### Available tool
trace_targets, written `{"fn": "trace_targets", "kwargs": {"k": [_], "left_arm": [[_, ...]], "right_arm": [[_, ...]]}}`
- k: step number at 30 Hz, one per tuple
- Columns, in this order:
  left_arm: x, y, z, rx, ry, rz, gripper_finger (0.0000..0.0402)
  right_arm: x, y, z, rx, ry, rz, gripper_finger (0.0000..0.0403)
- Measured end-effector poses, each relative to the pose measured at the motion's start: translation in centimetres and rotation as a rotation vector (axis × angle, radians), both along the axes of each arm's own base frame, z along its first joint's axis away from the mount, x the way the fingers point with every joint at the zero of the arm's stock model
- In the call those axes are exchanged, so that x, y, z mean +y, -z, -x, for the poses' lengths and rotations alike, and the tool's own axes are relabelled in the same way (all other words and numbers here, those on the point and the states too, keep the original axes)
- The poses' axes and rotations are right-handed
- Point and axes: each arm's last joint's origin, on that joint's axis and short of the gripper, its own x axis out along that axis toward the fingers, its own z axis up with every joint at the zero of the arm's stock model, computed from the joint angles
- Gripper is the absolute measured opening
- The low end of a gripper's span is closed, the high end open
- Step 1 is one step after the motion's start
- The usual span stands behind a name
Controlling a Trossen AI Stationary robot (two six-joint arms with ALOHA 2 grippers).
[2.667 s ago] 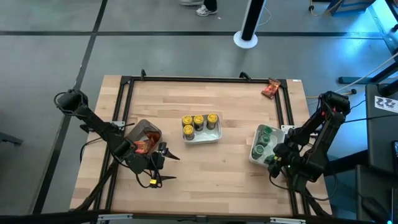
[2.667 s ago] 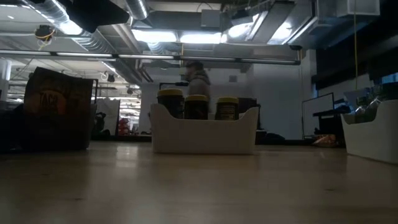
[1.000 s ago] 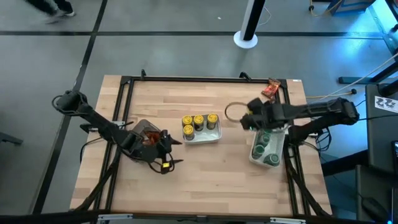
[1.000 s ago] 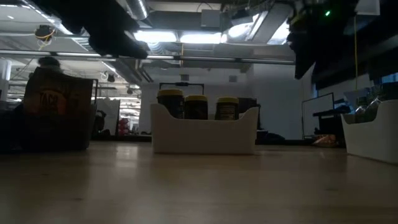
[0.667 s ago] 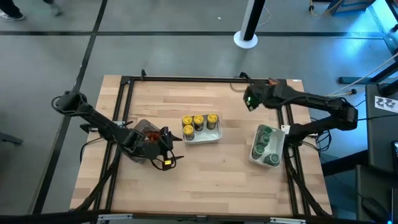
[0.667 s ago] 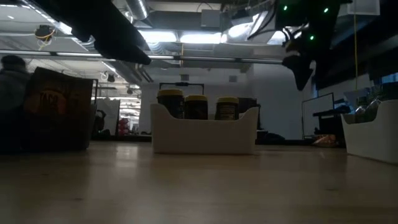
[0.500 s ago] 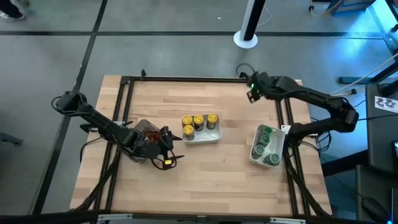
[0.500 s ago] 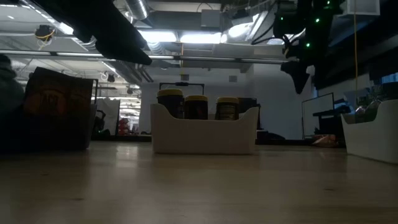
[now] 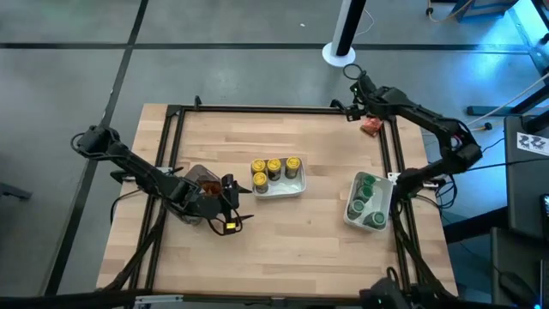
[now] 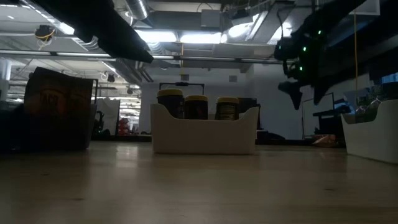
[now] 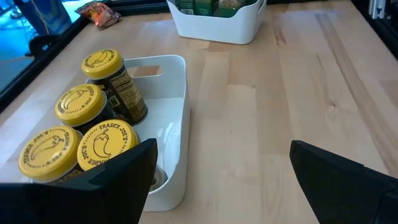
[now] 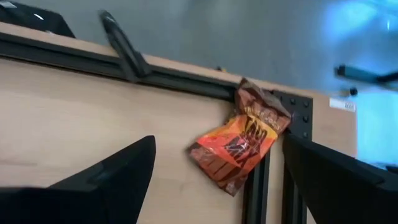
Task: Sort spices by type
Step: Put the orange seasoning pack into the black bin
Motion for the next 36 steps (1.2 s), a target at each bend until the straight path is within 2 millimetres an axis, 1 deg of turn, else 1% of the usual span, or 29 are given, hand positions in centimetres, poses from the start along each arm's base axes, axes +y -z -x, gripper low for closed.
{"fn": "trace_targets", "kwargs": {"k": [3,7,13,19,23,29,36], "left_arm": [[0.0,0.0,0.0,0.002,0.005,-0.009,0.0349],[0.0,0.0,0.0,0.003,0.007,-0.013,0.0349],[0.0,0.0,0.0,0.007,0.018,-0.033,0.0349],[0.0,0.0,0.0,0.012,0.022,-0.043,0.0349],[0.0,0.0,0.0,0.013,0.023,-0.044,0.0349],[0.0,0.0,0.0,0.013,0.023,-0.044,0.0349],[0.0,0.0,0.0,0.013,0.023,-0.044,0.0349]], "right_arm": [[-1.2,1.5,0.4,0.018,0.031,-0.057,0.0349],[-2.3,3.2,0.6,0.032,0.056,-0.124,0.0349],[-3.0,5.4,0.1,0.094,0.063,-0.181,0.0349],[-3.7,7.2,0.0,0.130,0.080,-0.212,0.0349],[-3.9,7.7,-0.2,0.178,0.082,-0.219,0.0349],[-3.6,8.3,-0.8,0.237,0.051,-0.232,0.0349],[-3.3,8.5,-0.9,0.208,0.058,-0.263,0.0349]]}}
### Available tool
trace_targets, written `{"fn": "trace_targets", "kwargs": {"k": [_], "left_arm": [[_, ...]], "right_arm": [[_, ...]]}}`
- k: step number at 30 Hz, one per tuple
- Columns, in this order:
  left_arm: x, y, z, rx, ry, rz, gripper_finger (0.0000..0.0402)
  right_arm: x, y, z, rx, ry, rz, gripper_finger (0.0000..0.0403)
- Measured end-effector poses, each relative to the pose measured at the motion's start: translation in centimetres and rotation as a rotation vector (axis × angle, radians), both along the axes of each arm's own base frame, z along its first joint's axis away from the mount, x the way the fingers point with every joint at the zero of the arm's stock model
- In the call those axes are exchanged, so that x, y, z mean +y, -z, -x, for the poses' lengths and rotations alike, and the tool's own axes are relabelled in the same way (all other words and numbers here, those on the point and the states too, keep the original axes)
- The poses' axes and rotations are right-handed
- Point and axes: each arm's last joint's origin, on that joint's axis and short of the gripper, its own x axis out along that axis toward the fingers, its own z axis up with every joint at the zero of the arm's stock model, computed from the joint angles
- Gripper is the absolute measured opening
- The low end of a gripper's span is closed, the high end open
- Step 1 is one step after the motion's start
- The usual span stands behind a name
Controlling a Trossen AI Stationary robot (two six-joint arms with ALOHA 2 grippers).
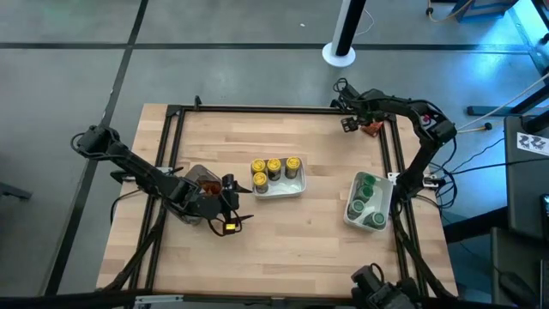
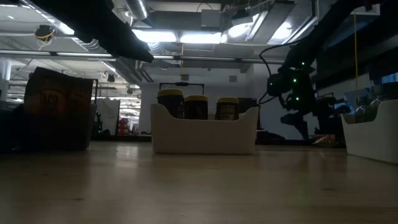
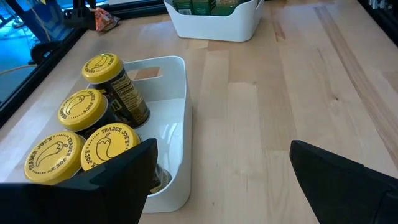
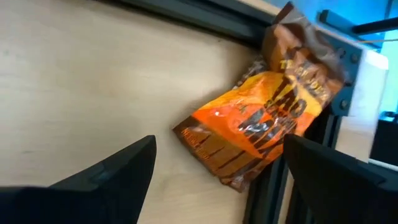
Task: Sort spices by type
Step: Put the orange seasoning pack into the black bin
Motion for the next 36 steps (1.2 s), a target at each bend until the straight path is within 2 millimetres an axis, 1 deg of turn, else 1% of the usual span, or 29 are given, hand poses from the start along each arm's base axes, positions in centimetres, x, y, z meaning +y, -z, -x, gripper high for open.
{"fn": "trace_targets", "kwargs": {"k": [6,11,14,22,32,36], "left_arm": [[0.0,0.0,0.0,0.001,0.003,-0.006,0.0349],[0.0,0.0,0.0,0.001,0.005,-0.009,0.0349],[0.0,0.0,0.0,0.001,0.005,-0.009,0.0349],[0.0,0.0,0.0,0.001,0.003,-0.006,0.0349],[0.0,0.0,0.0,0.001,0.004,-0.006,0.0349],[0.0,0.0,0.0,0.001,0.003,-0.006,0.0349]], "right_arm": [[0.5,0.3,-0.5,-0.028,-0.036,-0.035,0.0349],[0.5,0.3,-0.4,-0.033,-0.028,-0.048,0.0349],[0.5,0.7,-0.5,-0.032,-0.002,-0.093,0.0349],[-0.4,1.4,-1.1,0.002,0.035,-0.150,0.0349],[-2.5,2.2,-1.3,-0.006,0.080,-0.311,0.0348],[-3.0,2.2,-1.2,-0.024,0.072,-0.365,0.0348]]}}
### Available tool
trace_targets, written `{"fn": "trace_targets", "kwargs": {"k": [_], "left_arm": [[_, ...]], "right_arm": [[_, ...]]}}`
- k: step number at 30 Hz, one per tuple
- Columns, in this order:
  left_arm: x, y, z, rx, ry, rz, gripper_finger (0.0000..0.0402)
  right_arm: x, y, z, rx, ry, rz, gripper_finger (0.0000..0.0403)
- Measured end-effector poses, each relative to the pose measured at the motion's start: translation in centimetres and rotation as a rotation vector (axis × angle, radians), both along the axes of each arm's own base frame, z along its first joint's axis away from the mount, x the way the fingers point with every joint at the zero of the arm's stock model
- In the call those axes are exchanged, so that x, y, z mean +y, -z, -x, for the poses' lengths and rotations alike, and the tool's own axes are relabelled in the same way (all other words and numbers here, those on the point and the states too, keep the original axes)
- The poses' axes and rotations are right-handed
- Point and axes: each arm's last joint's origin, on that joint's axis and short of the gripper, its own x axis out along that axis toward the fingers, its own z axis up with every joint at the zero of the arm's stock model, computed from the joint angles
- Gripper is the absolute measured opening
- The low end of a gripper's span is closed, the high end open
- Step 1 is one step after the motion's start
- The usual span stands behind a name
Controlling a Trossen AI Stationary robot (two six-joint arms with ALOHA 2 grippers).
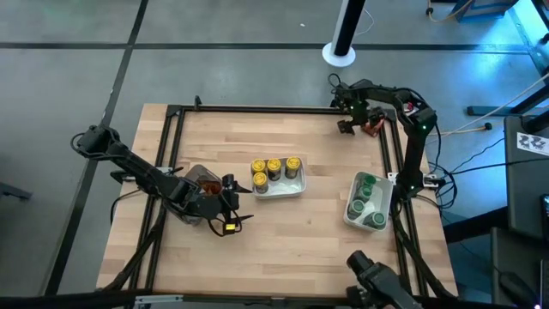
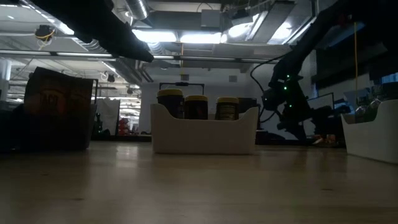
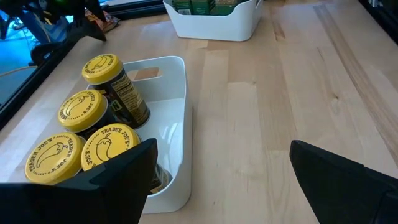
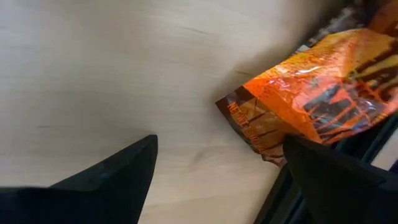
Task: Sort spices by type
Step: Put the orange seasoning pack into the black bin
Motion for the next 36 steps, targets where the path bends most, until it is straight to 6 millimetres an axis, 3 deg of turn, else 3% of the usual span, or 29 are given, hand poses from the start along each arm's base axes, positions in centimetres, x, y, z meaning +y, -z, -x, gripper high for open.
{"fn": "trace_targets", "kwargs": {"k": [13,22,28,36], "left_arm": [[0.0,0.0,0.0,0.000,0.000,0.000,0.0349],[0.0,0.0,0.0,-0.004,0.001,0.002,0.0349],[0.0,0.0,0.0,-0.004,-0.001,0.005,0.0349],[0.0,0.0,0.0,-0.005,-0.002,0.007,0.0349]], "right_arm": [[0.3,-0.2,-0.5,-0.226,-0.116,-0.180,0.0348],[2.4,0.1,-4.3,-0.386,-0.295,-0.234,0.0348],[3.6,-0.6,-5.7,-0.331,-0.417,-0.186,0.0349],[2.5,-3.0,-3.0,-0.147,-0.287,-0.032,0.0349]]}}
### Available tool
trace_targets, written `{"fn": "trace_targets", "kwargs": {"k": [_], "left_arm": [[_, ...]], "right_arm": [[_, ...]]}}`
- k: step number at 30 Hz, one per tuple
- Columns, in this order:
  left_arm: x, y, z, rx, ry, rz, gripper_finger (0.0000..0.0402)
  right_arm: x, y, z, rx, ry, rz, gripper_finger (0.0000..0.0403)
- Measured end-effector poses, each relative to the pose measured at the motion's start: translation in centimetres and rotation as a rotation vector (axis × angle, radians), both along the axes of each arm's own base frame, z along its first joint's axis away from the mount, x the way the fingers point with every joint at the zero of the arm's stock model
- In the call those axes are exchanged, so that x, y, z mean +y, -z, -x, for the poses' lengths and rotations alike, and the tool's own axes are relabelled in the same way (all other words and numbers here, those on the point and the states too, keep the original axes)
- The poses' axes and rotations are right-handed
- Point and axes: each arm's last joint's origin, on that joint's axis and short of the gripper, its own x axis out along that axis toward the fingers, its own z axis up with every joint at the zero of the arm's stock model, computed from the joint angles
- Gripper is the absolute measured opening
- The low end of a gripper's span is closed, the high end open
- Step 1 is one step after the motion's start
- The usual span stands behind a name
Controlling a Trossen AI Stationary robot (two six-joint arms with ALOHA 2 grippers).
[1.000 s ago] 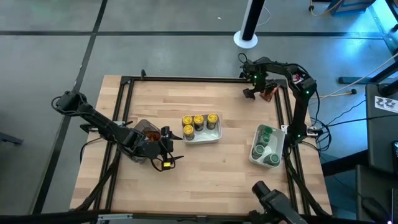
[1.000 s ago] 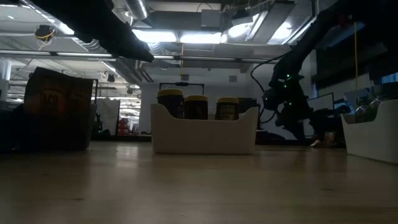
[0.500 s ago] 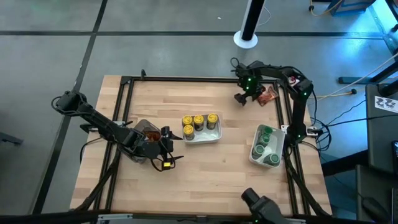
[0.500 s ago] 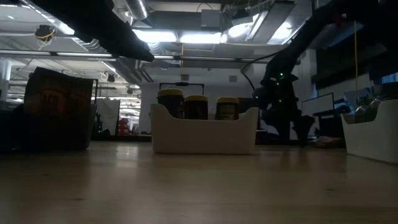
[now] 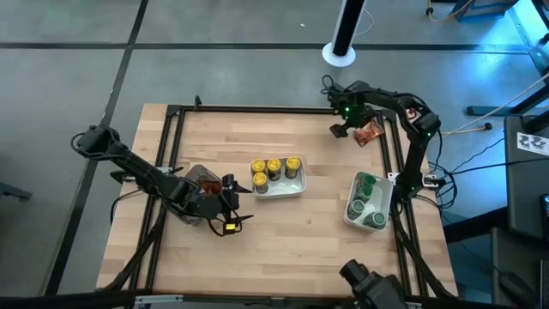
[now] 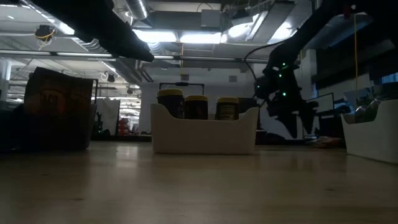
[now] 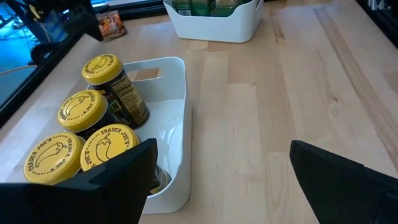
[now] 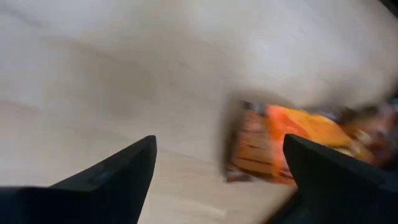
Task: Sort spices by type
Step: Put the orange seasoning pack into the black bin
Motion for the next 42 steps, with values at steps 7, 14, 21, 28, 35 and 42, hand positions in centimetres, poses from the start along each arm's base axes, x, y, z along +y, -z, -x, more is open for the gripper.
{"fn": "trace_targets", "kwargs": {"k": [7,14,21,28,35,42], "left_arm": [[0.0,0.0,0.0,0.003,0.000,-0.002,0.0349],[0.0,0.0,0.0,0.005,0.004,-0.009,0.0349],[0.0,0.0,0.0,0.004,0.000,-0.001,0.0349],[0.0,0.0,0.0,0.003,-0.004,0.005,0.0349],[0.0,0.0,0.0,0.002,-0.005,0.008,0.0349],[0.0,0.0,0.0,0.002,-0.004,0.007,0.0349]], "right_arm": [[-0.7,0.9,2.2,0.069,0.182,0.031,0.0349],[-0.1,3.4,2.4,0.104,0.182,-0.037,0.0349],[0.9,3.4,0.4,0.052,0.050,-0.070,0.0349],[3.1,3.3,-2.8,0.023,-0.167,-0.075,0.0349],[6.8,3.3,-6.0,0.040,-0.412,-0.067,0.0349],[10.2,3.3,-8.1,0.077,-0.598,-0.042,0.0349]]}}
